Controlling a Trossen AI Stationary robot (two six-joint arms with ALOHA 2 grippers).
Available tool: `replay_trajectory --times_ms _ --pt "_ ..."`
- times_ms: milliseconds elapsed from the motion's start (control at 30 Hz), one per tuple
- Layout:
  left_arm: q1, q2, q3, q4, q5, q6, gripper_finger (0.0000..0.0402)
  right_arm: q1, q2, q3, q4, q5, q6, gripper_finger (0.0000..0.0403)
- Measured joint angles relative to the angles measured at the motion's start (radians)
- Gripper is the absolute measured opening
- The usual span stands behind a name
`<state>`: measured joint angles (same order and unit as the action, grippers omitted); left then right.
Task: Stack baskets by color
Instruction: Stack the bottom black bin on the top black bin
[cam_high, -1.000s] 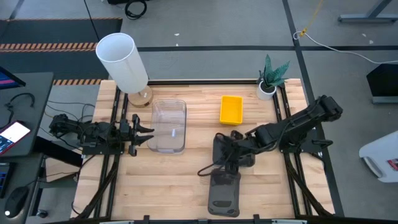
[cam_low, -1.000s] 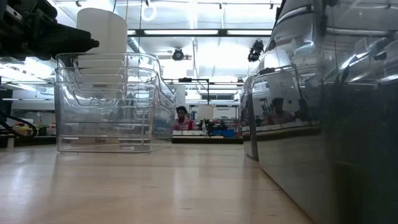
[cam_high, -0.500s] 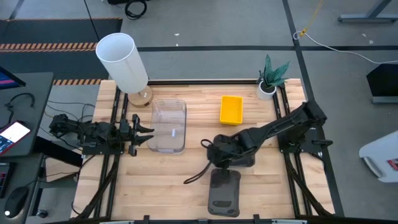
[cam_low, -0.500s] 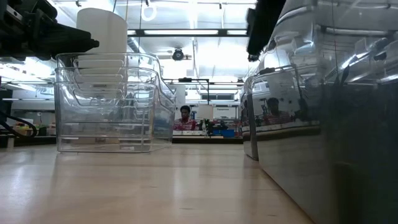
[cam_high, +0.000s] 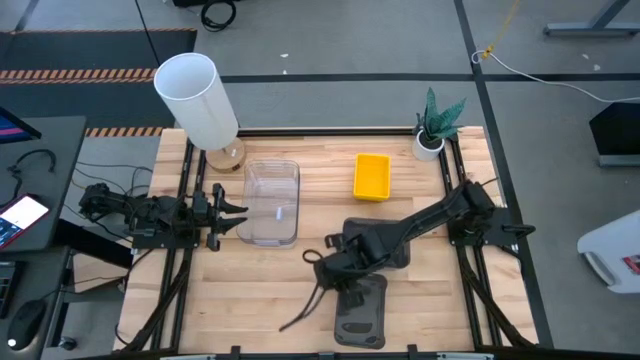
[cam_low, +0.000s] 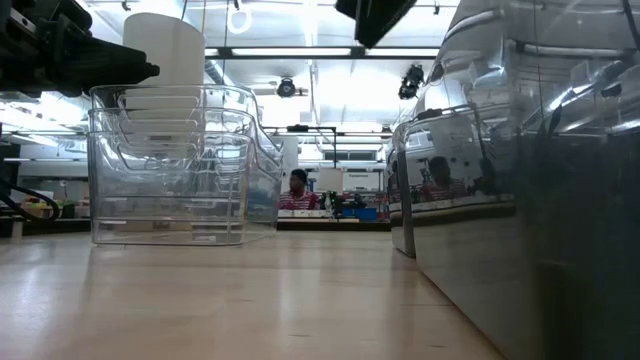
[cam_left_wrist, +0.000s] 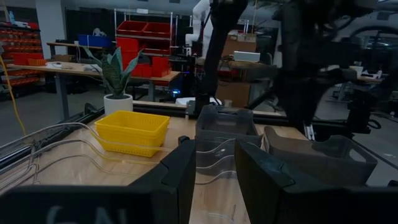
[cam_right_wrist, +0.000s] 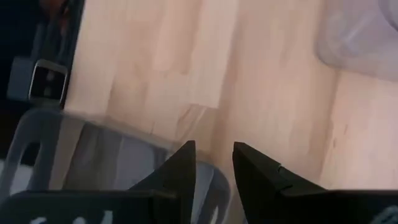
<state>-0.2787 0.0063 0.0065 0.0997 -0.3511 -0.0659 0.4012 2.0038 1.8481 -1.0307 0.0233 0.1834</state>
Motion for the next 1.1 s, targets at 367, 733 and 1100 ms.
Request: replay_trajectory --times_ms 367,733,1100 --pt "0.0 0.0 0.0 0.0 0.0 0.0 0.0117 0.066 0.052 0.03 -0.064 0.021 -0.242 0.0138" --pt "0.0 0.0 0.0 -0.002 0.0 0.0 0.0117 0.12 0.132 0.028 -0.107 0.161 -0.6 0.014" --pt "0.0 0.0 0.0 -0.001 0.0 0.0 0.0117 0.113 0.14 0.028 -0.078 0.182 -0.729 0.0139"
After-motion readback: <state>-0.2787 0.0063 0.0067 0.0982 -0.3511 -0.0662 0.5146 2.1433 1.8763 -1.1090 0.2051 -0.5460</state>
